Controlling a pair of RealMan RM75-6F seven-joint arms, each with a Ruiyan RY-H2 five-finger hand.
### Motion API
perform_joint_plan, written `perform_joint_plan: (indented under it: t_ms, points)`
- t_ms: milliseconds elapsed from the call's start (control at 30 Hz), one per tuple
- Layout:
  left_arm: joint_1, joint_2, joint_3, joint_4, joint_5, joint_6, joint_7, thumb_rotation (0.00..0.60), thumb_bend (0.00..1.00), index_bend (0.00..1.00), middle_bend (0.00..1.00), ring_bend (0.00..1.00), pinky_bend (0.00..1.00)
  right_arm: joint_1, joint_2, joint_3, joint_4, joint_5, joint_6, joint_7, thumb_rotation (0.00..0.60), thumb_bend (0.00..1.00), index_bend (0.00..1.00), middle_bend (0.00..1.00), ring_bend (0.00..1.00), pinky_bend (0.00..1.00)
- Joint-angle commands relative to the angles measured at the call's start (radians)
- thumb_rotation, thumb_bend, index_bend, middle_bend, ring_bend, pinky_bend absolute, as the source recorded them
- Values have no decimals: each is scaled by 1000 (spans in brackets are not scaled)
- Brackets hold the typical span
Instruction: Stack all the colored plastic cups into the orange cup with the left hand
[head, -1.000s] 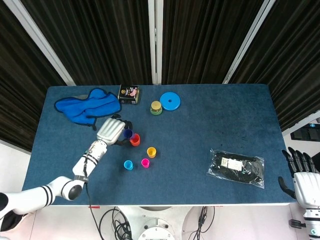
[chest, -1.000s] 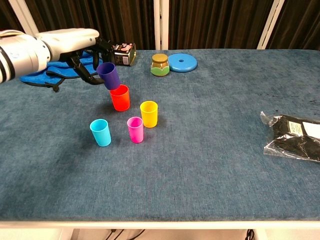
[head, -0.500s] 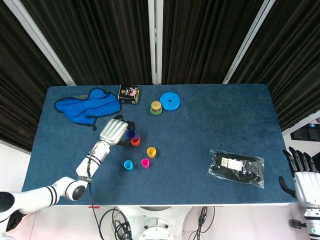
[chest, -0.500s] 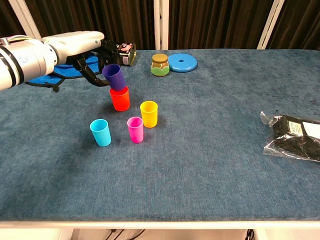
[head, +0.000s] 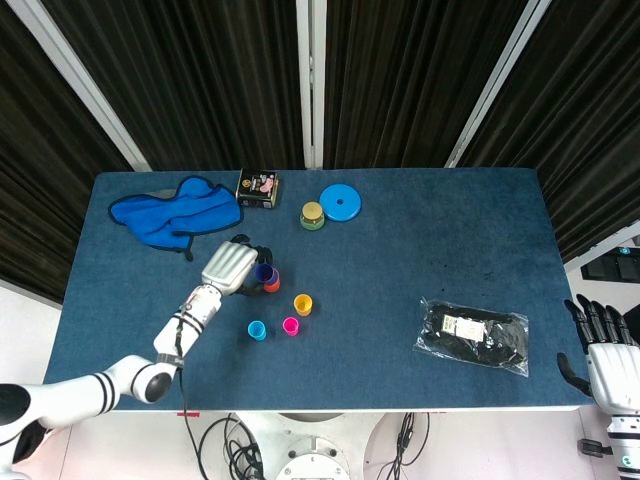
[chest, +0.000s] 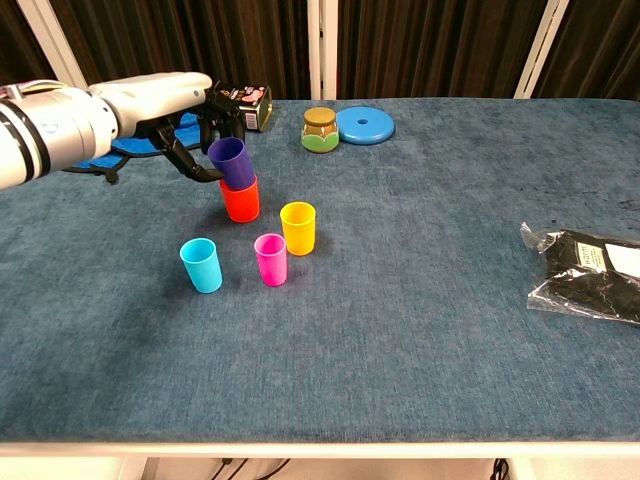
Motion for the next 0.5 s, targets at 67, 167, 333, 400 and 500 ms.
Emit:
perform_joint_plan:
  t_ms: [67,167,333,400,500]
  points:
    - [0,-5,2,12,-8,-9,-5,600,299,431,415,420,209,-1,-2,3,1,4,2,2,600,327,0,0,0,0]
    - [0,-5,6,20,-8,-13,-4,600,286,351,372,378,206,-1,-2,3,2,6,1,4,600,327,0,0,0,0]
    - [2,6,7,12,3,-14,-18,600,266,291,315,314,193,0,-1,4,3,14,-6,6,600,327,0,0,0,0]
    - [3,10,9,7,12,-7,-17,600,265,289,310,309,192,0,-1,5,1,17,-10,7,600,327,0,0,0,0]
    - [9,21,11,-17,23,8,-17,600,265,289,309,309,192,1,0,5,0,17,-11,6,600,327,0,0,0,0]
